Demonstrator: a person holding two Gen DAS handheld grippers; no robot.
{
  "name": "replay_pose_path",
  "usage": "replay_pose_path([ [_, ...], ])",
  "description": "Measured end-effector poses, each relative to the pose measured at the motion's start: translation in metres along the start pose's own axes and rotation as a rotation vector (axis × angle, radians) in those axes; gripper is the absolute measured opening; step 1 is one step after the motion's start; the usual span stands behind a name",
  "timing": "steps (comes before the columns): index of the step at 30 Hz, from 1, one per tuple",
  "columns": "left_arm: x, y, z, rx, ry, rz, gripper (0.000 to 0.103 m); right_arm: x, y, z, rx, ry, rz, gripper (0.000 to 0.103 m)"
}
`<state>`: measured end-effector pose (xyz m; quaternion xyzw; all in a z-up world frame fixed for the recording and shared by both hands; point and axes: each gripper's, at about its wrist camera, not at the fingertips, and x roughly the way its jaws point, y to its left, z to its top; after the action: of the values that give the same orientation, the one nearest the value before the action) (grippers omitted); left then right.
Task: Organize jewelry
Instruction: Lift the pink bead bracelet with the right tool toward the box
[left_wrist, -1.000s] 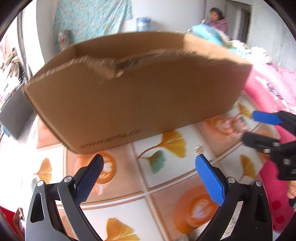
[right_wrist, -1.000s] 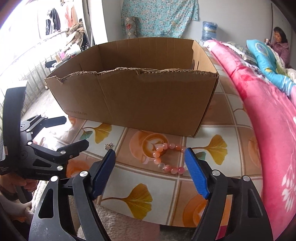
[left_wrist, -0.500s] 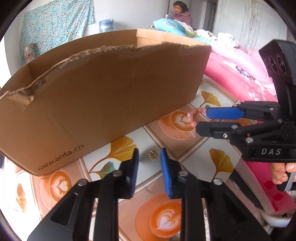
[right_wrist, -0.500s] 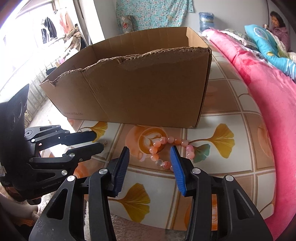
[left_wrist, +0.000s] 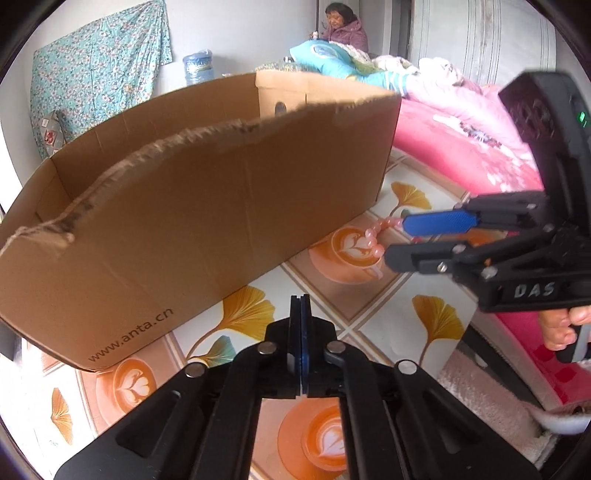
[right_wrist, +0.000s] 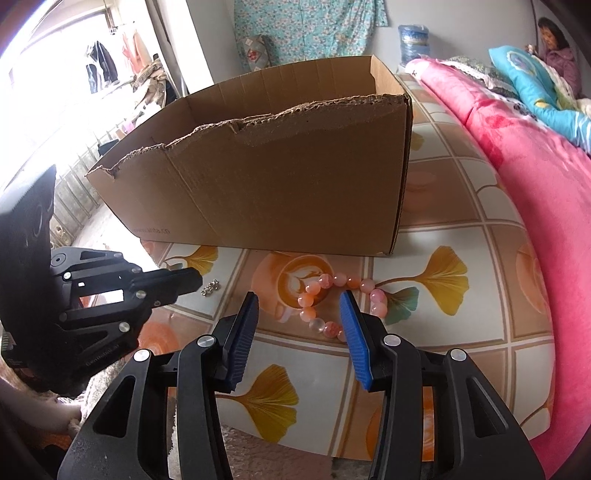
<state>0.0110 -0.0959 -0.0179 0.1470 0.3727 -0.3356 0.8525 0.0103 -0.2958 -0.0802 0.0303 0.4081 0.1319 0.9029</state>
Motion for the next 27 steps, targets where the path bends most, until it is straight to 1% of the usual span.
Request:
replay_pose_path([
  [5,-0.018,0.008,0.000,-0.038,-0.039,-0.023,0.000,0.006,0.007,0.001,-0.030,0.017,-0.017,0.043],
  [7,-0.018,0.008,0.000,-0.042,-0.038,-0.032,0.000,0.008,0.008,0.003,-0.030,0.025,-0.023,0.043],
  [10,-0.015,0.009,0.000,-0.051,-0.014,-0.044,0.000,0.012,0.010,0.005,-0.031,0.033,-0.022,0.043],
  [12,-0.009,0.008,-0.001,-0.043,0.013,-0.050,0.006,0.014,0.013,0.007,-0.034,0.036,-0.025,0.043],
  [13,-0.007,0.006,-0.001,-0.037,0.015,-0.043,0.015,0.015,0.013,0.008,-0.033,0.036,-0.024,0.043],
  [14,-0.004,0.005,0.000,-0.032,0.013,-0.042,0.022,0.016,0.014,0.008,-0.030,0.036,-0.023,0.043],
  [15,-0.001,0.004,0.000,-0.028,0.015,-0.045,0.023,0.015,0.014,0.009,-0.027,0.036,-0.023,0.043],
  [16,0.003,0.003,0.000,-0.021,0.024,-0.045,0.023,0.016,0.013,0.010,-0.024,0.036,-0.022,0.043],
  [19,0.014,-0.001,-0.002,0.027,0.057,-0.010,0.022,0.018,0.011,0.012,-0.011,0.032,-0.016,0.043],
  [20,0.014,-0.003,-0.002,0.050,0.052,0.003,0.013,0.018,0.010,0.013,-0.008,0.030,-0.014,0.043],
  [22,0.014,-0.007,-0.001,0.091,0.056,0.017,0.002,0.019,0.007,0.015,-0.004,0.028,-0.006,0.043],
  [25,0.012,-0.012,-0.003,0.136,0.052,0.035,0.001,0.021,0.004,0.015,0.004,0.026,0.001,0.043],
  [27,0.011,-0.012,-0.004,0.139,0.045,0.036,0.001,0.020,0.003,0.013,0.009,0.026,0.006,0.043],
])
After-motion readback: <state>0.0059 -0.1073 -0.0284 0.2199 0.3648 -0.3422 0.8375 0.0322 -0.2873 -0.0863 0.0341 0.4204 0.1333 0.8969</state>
